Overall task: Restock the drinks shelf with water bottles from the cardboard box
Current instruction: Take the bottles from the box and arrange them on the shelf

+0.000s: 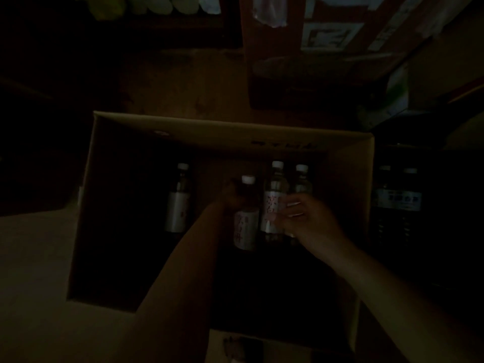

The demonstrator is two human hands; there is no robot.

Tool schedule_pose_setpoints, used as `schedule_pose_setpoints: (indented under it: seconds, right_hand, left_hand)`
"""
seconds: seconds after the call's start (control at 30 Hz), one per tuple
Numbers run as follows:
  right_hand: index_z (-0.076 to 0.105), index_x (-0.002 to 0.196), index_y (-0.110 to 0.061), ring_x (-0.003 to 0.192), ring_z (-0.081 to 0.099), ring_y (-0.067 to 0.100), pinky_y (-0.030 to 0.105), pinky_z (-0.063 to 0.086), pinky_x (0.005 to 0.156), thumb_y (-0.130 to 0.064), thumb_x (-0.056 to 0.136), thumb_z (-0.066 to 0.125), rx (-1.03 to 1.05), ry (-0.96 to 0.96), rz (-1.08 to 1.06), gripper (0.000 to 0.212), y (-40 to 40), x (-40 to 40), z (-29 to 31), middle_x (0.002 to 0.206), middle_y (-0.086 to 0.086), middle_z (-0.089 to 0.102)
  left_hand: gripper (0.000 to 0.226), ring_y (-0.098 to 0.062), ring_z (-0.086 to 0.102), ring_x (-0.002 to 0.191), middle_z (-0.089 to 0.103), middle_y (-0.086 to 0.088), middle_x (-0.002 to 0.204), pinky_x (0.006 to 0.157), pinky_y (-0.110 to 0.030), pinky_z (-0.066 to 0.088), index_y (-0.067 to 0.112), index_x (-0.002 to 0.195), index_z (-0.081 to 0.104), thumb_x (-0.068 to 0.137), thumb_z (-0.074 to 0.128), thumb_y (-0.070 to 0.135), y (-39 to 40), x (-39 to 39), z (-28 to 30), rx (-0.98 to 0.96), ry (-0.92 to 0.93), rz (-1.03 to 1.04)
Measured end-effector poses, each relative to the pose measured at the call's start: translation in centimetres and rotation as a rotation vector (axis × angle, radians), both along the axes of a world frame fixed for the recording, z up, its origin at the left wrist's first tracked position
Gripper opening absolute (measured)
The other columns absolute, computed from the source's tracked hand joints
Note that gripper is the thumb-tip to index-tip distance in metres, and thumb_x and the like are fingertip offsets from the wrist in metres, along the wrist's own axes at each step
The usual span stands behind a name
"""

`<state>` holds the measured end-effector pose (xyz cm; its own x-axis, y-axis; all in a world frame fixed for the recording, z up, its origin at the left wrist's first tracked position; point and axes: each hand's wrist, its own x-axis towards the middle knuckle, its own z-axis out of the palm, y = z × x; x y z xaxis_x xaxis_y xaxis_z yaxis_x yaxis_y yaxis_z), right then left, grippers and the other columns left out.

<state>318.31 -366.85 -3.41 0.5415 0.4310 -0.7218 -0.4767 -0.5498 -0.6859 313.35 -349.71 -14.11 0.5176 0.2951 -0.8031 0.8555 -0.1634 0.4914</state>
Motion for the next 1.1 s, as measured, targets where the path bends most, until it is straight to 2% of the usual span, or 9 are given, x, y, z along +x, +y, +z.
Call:
schedule_pose_setpoints:
  seconds: [0.07,0.13,0.3,0.5,0.63,0.73,0.83,0.97,1.1]
  right_hand:
    - [0.056,0.094,-0.023,0.085,0.061,0.016,0.028,0.050,0.068,-0.014,0.078,0.076,-0.010,-0.009,0.006,0.028,-0.1,0.1,1.1,0.096,0.006,0.062]
    - [0.056,0.098,-0.021,0.089,0.062,0.020,0.032,0.052,0.075,-0.017,0.078,0.076,-0.030,-0.012,0.015,0.029,-0.3,0.1,2.2,0.094,0.006,0.062]
    - [0.054,0.096,-0.029,0.095,0.062,0.021,0.044,0.054,0.085,-0.026,0.075,0.079,-0.099,-0.056,0.111,0.034,0.0,0.0,6.0,0.097,0.001,0.062]
    - [0.051,0.114,-0.020,0.096,0.058,0.016,0.024,0.045,0.060,-0.023,0.075,0.080,-0.067,-0.064,0.165,0.049,1.4,0.3,13.7,0.108,0.001,0.058]
    - [0.044,0.133,-0.022,0.112,0.052,0.015,0.032,0.050,0.081,-0.029,0.064,0.087,-0.040,-0.022,0.268,0.081,2.4,0.4,20.0,0.126,-0.004,0.050]
    - [0.036,0.137,-0.025,0.112,0.054,0.011,0.029,0.051,0.082,-0.031,0.059,0.089,0.046,-0.029,0.318,0.095,2.8,1.2,25.9,0.126,-0.010,0.051]
    - [0.038,0.125,-0.029,0.100,0.059,0.006,0.022,0.053,0.072,-0.020,0.061,0.089,0.136,-0.077,0.267,0.082,2.7,2.5,32.4,0.112,-0.012,0.057]
    - [0.048,0.117,-0.026,0.099,0.065,0.009,0.038,0.055,0.088,-0.018,0.054,0.091,0.192,-0.221,0.176,0.076,2.2,4.7,40.7,0.108,-0.009,0.066]
    - [0.047,0.106,-0.028,0.096,0.064,0.008,0.033,0.057,0.083,-0.018,0.054,0.092,0.223,-0.325,0.093,0.069,0.6,6.6,49.5,0.107,-0.007,0.064]
  left_hand:
    - [0.051,-0.032,0.046,0.130,0.048,-0.018,0.139,0.097,-0.021,0.042,0.002,0.134,0.048,0.088,0.065,0.013,0.5,-1.1,0.7,-0.014,0.062,-0.125]
    - [0.054,-0.033,0.049,0.127,0.052,-0.019,0.136,0.107,-0.036,0.038,0.002,0.128,0.054,0.082,0.072,0.022,0.5,-2.2,2.2,-0.050,0.129,-0.158]
    - [0.062,-0.030,0.056,0.118,0.058,-0.015,0.128,0.095,-0.034,0.047,0.006,0.130,0.053,0.074,0.078,0.016,-0.5,-4.2,8.3,0.057,0.108,-0.162]
    - [0.021,-0.014,0.066,0.090,0.066,0.006,0.088,0.074,-0.028,0.052,0.026,0.085,0.064,0.071,0.080,0.028,2.5,-3.5,18.5,0.130,-0.109,0.031]
    - [0.025,-0.013,0.068,0.086,0.071,0.001,0.092,0.078,-0.035,0.058,0.017,0.088,0.069,0.070,0.080,0.031,4.7,0.0,28.7,0.125,-0.246,0.109]
    - [0.015,-0.017,0.069,0.081,0.072,-0.004,0.086,0.073,-0.037,0.058,0.014,0.085,0.071,0.076,0.075,0.025,5.6,3.0,37.4,0.067,-0.321,0.106]
    - [0.011,-0.017,0.068,0.069,0.069,-0.002,0.071,0.062,-0.033,0.057,0.016,0.076,0.071,0.071,0.079,0.021,4.9,6.0,47.1,0.025,-0.399,0.069]
    - [0.038,-0.020,0.072,0.078,0.073,-0.008,0.085,0.066,-0.038,0.060,0.009,0.092,0.071,0.067,0.081,0.036,3.4,9.1,58.5,0.062,-0.447,-0.042]
    - [0.036,-0.020,0.070,0.085,0.073,-0.005,0.093,0.073,-0.036,0.059,0.017,0.094,0.070,0.071,0.077,0.045,1.2,11.0,68.7,0.024,-0.537,-0.074]
